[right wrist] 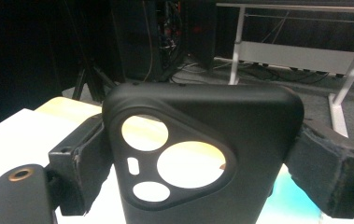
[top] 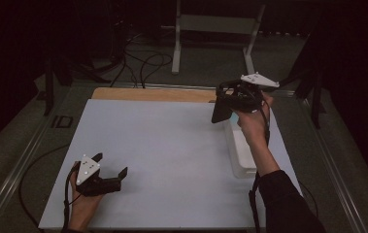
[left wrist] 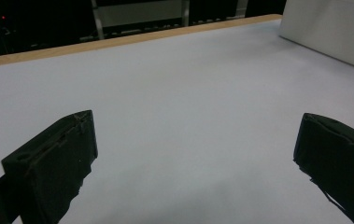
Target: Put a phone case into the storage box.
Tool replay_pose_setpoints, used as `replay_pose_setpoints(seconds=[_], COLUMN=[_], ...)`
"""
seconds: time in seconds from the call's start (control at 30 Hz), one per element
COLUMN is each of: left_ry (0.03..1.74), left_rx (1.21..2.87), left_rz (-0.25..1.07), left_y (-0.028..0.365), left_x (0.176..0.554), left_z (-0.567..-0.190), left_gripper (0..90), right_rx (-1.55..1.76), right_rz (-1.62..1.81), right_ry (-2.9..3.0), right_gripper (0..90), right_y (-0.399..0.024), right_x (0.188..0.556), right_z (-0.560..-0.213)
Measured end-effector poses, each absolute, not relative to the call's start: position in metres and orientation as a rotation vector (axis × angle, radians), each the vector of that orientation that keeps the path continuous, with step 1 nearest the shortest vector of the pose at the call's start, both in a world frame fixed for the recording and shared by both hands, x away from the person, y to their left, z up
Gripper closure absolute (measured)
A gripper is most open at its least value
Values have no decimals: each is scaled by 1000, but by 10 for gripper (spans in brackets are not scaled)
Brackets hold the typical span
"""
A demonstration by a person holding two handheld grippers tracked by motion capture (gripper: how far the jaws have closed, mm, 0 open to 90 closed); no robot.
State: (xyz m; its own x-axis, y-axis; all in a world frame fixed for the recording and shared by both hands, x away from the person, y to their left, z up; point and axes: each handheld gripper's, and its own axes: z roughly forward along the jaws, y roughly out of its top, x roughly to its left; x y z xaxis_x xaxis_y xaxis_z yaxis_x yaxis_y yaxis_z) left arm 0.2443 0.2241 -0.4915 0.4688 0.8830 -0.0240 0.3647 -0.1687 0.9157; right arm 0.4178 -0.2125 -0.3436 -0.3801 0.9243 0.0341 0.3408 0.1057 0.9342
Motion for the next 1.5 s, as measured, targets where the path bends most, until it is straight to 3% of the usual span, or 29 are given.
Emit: replay_pose_setpoints(seconds=[1.5], left_ry=[1072], left_rx=[1743], left_rz=[672], left_y=[224], left_x=[244], left_z=[-492], left_gripper=[5], right_rx=[1361], right_rz=[1171], right_ry=[1670], right_gripper=[133], right_y=[-258], right_x=[435], right_z=[-345])
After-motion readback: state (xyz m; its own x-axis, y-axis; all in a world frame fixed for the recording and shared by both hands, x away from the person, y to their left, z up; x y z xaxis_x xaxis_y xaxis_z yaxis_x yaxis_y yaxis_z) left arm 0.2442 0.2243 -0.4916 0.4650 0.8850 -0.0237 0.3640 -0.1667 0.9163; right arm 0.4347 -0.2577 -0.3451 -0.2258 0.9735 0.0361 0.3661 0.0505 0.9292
